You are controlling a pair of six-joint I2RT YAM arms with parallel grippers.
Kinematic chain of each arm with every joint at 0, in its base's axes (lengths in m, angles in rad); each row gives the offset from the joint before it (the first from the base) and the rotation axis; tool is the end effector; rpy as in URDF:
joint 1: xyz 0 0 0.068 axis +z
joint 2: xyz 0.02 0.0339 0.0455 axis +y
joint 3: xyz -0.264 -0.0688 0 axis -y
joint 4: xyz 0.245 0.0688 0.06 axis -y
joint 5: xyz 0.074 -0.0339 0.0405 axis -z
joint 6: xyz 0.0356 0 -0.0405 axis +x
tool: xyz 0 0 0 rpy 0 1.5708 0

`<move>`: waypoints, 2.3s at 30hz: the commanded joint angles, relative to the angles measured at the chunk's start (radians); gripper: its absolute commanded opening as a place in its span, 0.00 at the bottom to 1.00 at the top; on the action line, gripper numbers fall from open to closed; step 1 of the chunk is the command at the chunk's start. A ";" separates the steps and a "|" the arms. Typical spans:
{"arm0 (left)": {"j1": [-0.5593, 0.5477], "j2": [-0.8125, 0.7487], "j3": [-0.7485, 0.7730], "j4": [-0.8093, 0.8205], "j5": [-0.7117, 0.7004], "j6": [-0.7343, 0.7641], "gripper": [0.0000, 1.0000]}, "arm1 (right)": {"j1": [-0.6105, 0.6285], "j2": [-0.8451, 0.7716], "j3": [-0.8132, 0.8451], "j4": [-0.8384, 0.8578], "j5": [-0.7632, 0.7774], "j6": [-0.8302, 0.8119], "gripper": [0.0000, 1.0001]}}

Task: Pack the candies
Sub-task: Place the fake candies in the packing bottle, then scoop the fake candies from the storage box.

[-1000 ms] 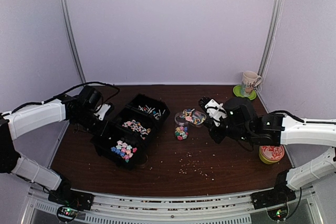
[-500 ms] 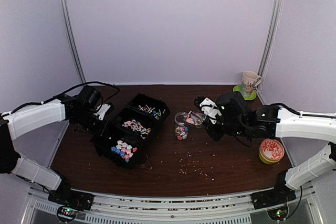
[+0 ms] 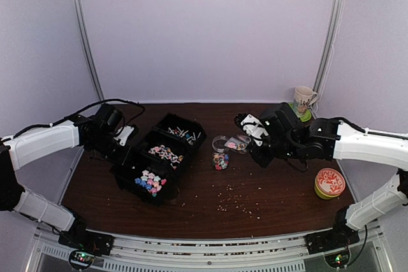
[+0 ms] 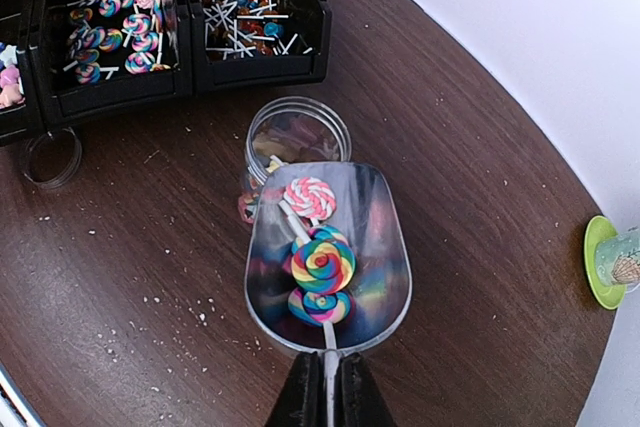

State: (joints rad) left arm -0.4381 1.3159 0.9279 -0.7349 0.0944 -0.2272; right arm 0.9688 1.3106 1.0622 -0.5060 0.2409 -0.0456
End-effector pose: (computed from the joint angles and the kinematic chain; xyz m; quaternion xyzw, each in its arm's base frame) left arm 0.2253 -0.1092 0.2332 0.1129 0.9674 -0.1159 0.1946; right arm 0.1675 0.2288 0.2922 -0.4009 0.8196 0.0768 0.4020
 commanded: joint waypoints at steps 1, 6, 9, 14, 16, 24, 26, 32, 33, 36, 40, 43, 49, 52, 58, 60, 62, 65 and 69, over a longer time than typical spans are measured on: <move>0.009 -0.060 0.072 0.159 0.073 -0.017 0.00 | -0.006 0.027 0.073 -0.070 -0.008 -0.006 0.00; 0.009 -0.062 0.072 0.158 0.073 -0.017 0.00 | -0.011 0.064 0.142 -0.156 -0.037 -0.011 0.00; 0.009 -0.063 0.072 0.159 0.074 -0.018 0.00 | -0.015 0.084 0.183 -0.199 -0.050 -0.016 0.00; 0.009 -0.064 0.071 0.158 0.076 -0.016 0.00 | -0.026 0.119 0.252 -0.266 -0.056 -0.009 0.00; 0.009 -0.064 0.073 0.158 0.078 -0.015 0.00 | -0.031 0.134 0.280 -0.291 -0.057 -0.004 0.00; 0.009 -0.064 0.073 0.158 0.081 -0.015 0.00 | -0.040 0.190 0.380 -0.386 -0.058 -0.006 0.00; 0.009 -0.064 0.072 0.158 0.082 -0.015 0.00 | -0.041 0.198 0.396 -0.398 -0.053 -0.008 0.00; 0.009 -0.063 0.072 0.158 0.085 -0.016 0.00 | -0.043 0.219 0.441 -0.428 -0.052 -0.014 0.00; 0.009 -0.063 0.073 0.159 0.085 -0.016 0.00 | -0.043 0.221 0.447 -0.433 -0.052 -0.015 0.00; 0.009 -0.063 0.074 0.158 0.086 -0.016 0.00 | -0.045 0.233 0.470 -0.448 -0.052 -0.022 0.00; 0.009 -0.063 0.073 0.158 0.087 -0.015 0.00 | -0.045 0.232 0.483 -0.441 -0.053 -0.034 0.00; 0.009 -0.064 0.072 0.158 0.088 -0.015 0.00 | -0.045 0.225 0.485 -0.430 -0.068 -0.058 0.00; 0.010 -0.066 0.074 0.160 0.094 -0.016 0.00 | -0.003 0.091 0.253 -0.113 -0.067 -0.227 0.00; 0.009 -0.064 0.072 0.161 0.093 -0.015 0.00 | 0.006 0.045 0.181 -0.007 -0.081 -0.251 0.00; 0.010 -0.060 0.074 0.163 0.097 -0.014 0.00 | 0.054 0.047 0.205 -0.006 -0.132 -0.314 0.00; 0.010 -0.060 0.072 0.164 0.099 -0.013 0.00 | 0.073 0.074 0.238 -0.030 -0.138 -0.322 0.00; 0.009 -0.057 0.072 0.167 0.102 -0.013 0.00 | 0.093 0.113 0.292 -0.077 -0.149 -0.323 0.00; 0.009 -0.053 0.071 0.168 0.107 -0.013 0.00 | 0.131 0.206 0.401 -0.159 -0.149 -0.318 0.00; 0.009 -0.055 0.070 0.174 0.116 -0.011 0.00 | 0.157 0.346 0.597 -0.287 -0.139 -0.278 0.00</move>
State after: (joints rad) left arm -0.4381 1.3071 0.9279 -0.7349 0.1276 -0.2268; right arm 1.1049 1.5555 1.5127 -0.6662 0.1020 -0.3511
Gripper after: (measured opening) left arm 0.078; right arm 0.058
